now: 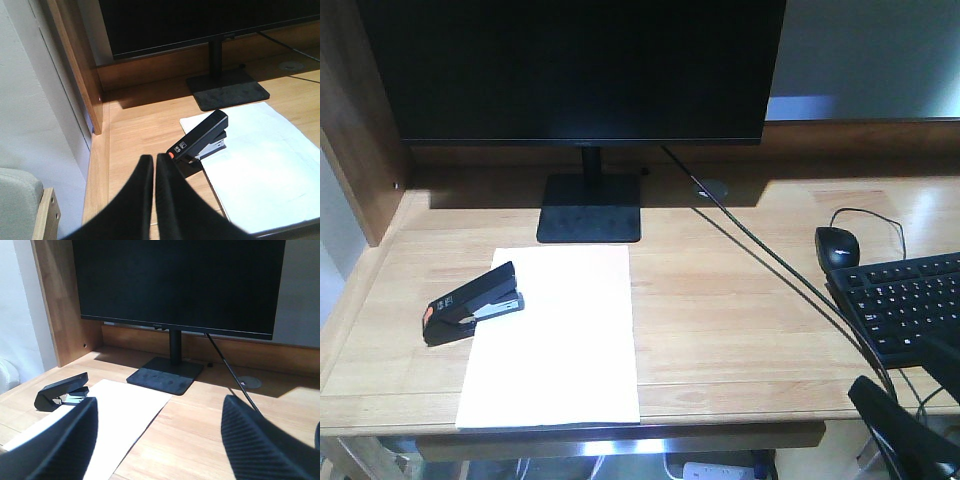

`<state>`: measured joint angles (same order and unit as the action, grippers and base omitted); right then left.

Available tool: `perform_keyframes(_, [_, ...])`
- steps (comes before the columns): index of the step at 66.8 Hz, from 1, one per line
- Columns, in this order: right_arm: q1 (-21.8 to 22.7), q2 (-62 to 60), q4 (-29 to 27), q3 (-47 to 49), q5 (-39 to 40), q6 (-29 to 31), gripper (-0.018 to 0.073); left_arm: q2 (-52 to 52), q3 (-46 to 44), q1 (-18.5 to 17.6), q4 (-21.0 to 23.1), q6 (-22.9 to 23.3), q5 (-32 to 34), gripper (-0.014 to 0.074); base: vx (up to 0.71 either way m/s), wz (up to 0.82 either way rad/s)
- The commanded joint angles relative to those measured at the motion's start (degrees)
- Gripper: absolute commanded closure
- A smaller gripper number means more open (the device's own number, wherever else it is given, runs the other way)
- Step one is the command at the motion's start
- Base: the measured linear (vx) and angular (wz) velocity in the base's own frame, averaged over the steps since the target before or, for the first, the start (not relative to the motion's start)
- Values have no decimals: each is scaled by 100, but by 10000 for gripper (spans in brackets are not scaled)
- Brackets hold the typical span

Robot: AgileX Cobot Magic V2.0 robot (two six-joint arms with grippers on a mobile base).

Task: Grab stapler and paper to desk for stapling

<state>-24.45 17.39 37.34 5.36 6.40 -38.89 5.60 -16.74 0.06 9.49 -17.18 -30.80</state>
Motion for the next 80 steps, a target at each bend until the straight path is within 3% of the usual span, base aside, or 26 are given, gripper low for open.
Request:
perform_keyframes(1, [36,40,15,163,337,-1,62,80,-138,-23,91,60,417,603,0,0])
perform_keyframes(47, [40,40,34,163,329,213,75,80,-138,-23,91,60,417,603,0,0])
perform_keyframes(58, [40,40,34,163,365,280,230,80,-138,-23,91,60,417,603,0,0])
perform_keyframes(70, [40,40,34,163,377,285,574,80,-138,-23,91,60,417,603,0,0])
perform_keyframes(80, [40,40,18,163,369,301,570,80,-138,-23,91,60,417,603,0,0])
